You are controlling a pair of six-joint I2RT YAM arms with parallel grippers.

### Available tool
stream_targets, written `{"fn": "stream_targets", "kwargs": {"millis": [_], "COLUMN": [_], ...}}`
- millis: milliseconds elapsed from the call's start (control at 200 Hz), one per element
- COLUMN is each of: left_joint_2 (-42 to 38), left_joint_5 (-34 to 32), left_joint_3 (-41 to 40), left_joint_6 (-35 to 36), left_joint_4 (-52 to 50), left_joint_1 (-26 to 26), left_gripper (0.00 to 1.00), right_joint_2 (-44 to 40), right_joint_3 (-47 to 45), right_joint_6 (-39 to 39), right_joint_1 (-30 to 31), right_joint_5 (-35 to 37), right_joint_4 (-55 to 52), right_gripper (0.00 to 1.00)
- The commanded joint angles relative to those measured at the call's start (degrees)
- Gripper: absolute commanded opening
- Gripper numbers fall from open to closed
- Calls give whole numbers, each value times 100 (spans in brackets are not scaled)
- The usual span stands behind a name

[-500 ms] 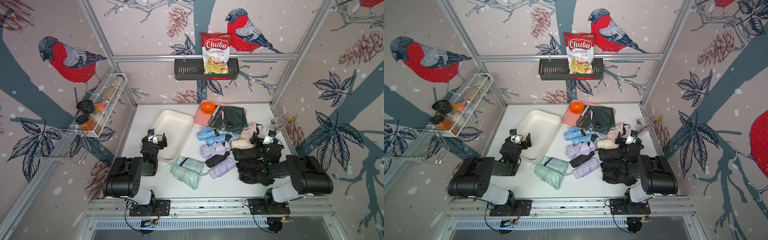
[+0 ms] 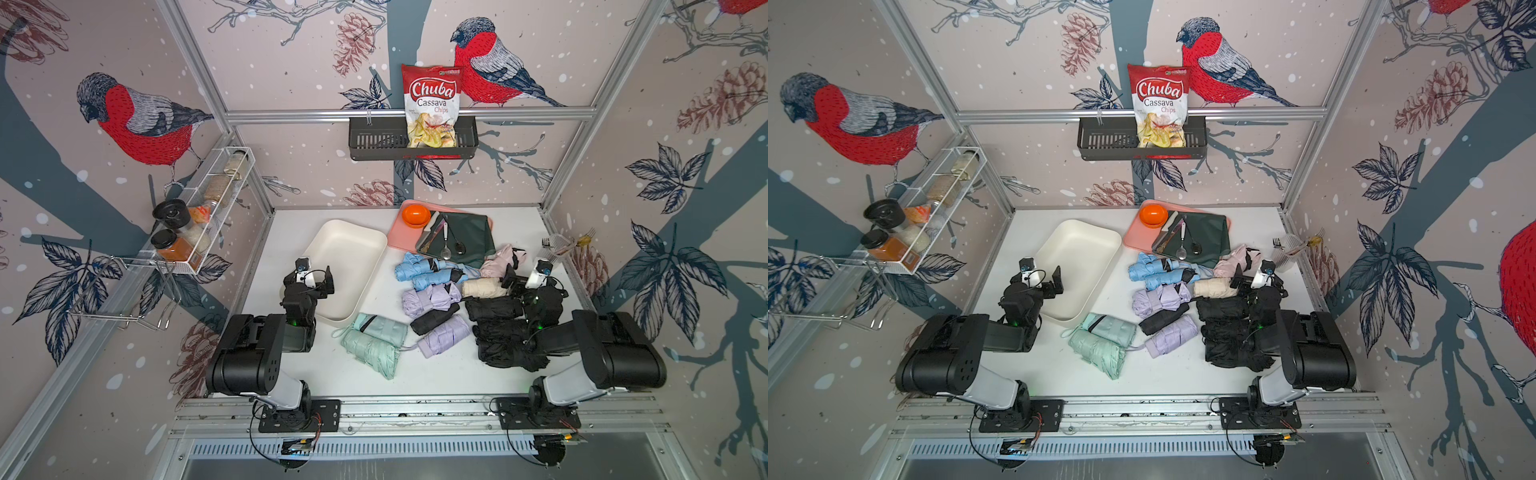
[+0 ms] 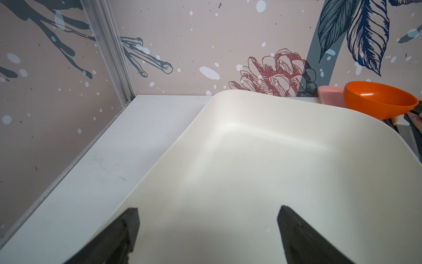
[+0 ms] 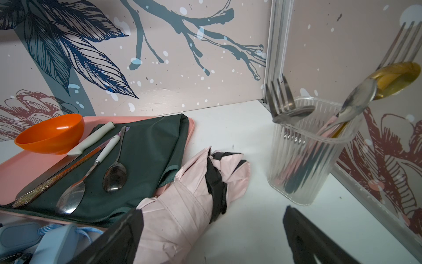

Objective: Put the umbrella into the storage box
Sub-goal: Pick up the umbrella from the center of the board.

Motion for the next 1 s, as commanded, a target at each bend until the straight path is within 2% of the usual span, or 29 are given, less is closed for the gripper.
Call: {"fn": "stream_targets", "kwargs": {"millis": [0,245,395,535,685,810,996], "left_joint_2": [-23,-14,-36,-383,-913,-1573,-2506], "left_joint_5": [35,35,181,234,-79,-414,-534], "left_joint_3": [20,20,19,224,319,364,542], "left_joint_6": [5,-8,41,84,-29,-330,-1115], "left_joint_4": [144,152,180,-458,-1008,-1582,-2656], "left_joint_1": [26,31,23,24,29,24,25], "left_gripper": [98,98,98,98,98,98,98], "right_joint_2": [-3,-5,-138,-633,-1546,-2339,-2445], "right_joint_3": [3,-3,96,148,398,977,2322], "right_joint_6": [21,16,69,134,195,443,980], "right_joint_1": [1,1,36,45,104,260,910], "right_joint_5": [-17,-24,264,467,849,1090,943], "right_joint_4": [197,214,-63,-519,-1669,-3190,-5556], "right_gripper": [100,100,100,100,100,100,100]}}
